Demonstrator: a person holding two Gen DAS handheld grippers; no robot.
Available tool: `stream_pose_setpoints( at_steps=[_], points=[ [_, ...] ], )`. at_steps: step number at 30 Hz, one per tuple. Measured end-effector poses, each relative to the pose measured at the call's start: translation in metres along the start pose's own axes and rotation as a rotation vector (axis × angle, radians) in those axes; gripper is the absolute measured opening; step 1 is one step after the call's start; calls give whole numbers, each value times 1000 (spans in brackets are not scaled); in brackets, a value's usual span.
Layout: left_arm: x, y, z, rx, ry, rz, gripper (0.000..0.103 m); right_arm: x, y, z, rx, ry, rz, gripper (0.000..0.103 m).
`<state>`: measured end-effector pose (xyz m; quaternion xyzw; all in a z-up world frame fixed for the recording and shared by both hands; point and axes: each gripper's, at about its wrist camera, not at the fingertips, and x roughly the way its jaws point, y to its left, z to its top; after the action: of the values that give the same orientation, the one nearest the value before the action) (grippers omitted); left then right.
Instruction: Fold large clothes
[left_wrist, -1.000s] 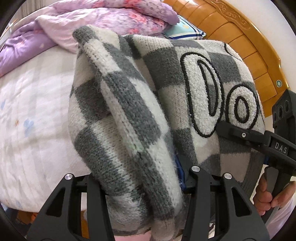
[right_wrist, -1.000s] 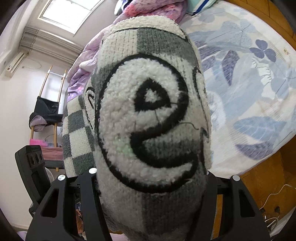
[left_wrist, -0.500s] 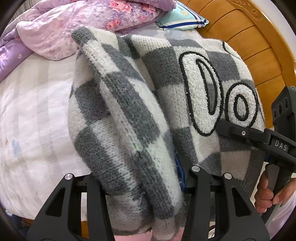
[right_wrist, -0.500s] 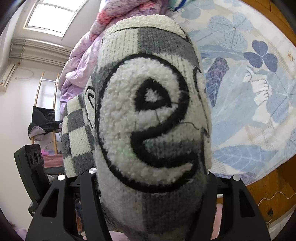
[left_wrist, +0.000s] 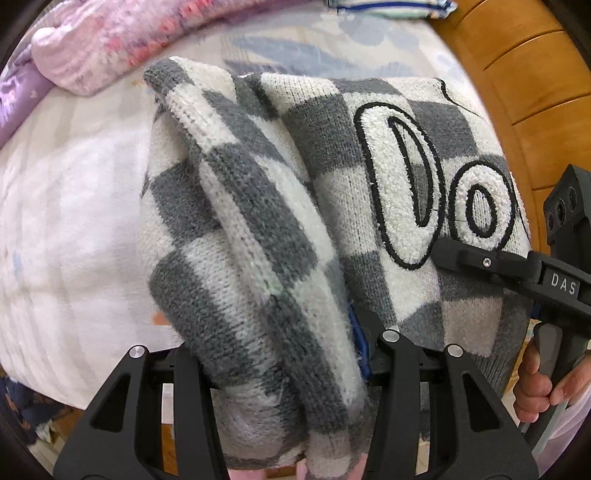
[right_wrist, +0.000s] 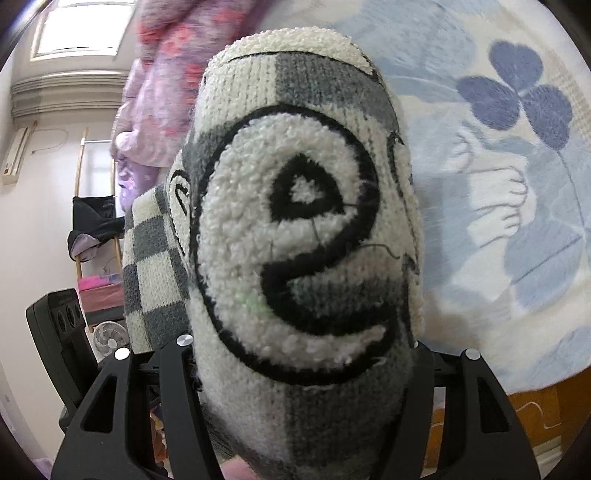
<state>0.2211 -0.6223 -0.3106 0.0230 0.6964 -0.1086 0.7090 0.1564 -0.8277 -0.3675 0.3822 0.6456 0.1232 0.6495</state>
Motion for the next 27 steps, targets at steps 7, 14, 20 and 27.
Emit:
stream_pose_setpoints(
  at_steps=[7, 14, 20, 27],
  points=[
    [78, -83, 31, 194, 46, 124, 46, 19, -72, 43, 6, 31, -96, 58],
    [139, -75, 33, 175, 159, 236, 52, 27, -120, 48, -37, 16, -99, 73],
    [164, -20, 23, 75, 219, 173, 71, 30, -137, 40, -47, 0, -177, 96],
    [120, -9, 26, 159, 211, 260, 78, -30, -107, 22, 12, -106, -365, 95]
  ],
)
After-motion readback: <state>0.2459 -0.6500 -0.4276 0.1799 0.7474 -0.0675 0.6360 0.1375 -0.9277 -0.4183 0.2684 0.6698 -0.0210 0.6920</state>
